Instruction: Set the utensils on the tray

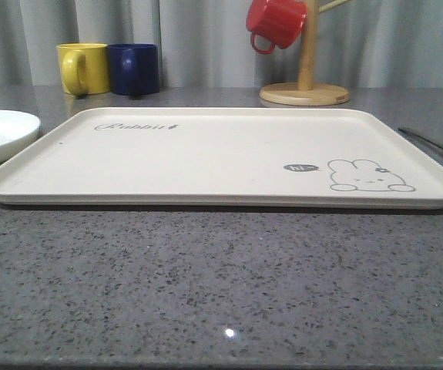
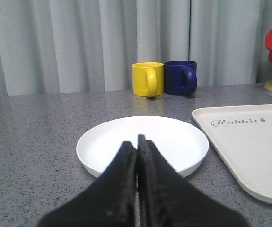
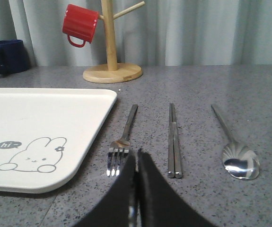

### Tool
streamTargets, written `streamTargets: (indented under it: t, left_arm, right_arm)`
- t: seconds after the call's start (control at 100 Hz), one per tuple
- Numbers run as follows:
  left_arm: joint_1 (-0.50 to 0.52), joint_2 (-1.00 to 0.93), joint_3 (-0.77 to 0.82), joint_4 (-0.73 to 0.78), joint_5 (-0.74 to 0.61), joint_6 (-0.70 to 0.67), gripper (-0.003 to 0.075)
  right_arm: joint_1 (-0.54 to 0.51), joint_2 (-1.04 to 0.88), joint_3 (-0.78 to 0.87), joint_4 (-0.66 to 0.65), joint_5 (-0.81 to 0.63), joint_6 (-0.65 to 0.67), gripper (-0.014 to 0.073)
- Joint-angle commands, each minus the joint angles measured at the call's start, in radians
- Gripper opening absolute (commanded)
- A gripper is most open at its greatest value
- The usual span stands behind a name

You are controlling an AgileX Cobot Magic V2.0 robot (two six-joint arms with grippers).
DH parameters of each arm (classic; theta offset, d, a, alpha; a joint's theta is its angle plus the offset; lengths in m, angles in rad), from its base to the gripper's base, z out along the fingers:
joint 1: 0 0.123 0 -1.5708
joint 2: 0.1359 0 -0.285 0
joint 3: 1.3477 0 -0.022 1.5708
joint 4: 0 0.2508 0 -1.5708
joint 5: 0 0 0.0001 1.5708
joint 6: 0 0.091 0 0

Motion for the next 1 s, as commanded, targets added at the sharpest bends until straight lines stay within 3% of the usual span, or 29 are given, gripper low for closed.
streamTargets:
  t: [0.0,0.38,0.55,0.76,0.99]
  left_arm:
    - [0.002,-0.033,0.041,-0.002,-0.076,-0.007,-0.0018]
    - [0.002,-0.033,0.031,-0.002,-0.081,-0.007,-0.0018]
    - [0.002,-0.021,-0.053,-0.023,-0.060,-0.007,-0.0018]
    - [0.002,0.098,-0.297,-0.044,0.137,-0.007,-0.0018]
    - [0.002,0.366,-0.632,-0.028,0.474,-0.007,-0.0018]
  right_arm:
    - [-0.005,-0.023,-0.018,-0.008,-0.076,-0.008,-0.0068]
    - [-0.005,-0.023,-0.018,-0.008,-0.076,-0.008,-0.0068]
    - [-0.005,-0.023,-0.018,-0.008,-0.076,-0.008,-0.0068]
    - [-0.005,-0.023,-0.018,-0.008,-0.076,-0.008,-0.0068]
    - [-0.005,-0.023,-0.018,-0.008,-0.076,-0.008,-0.0068]
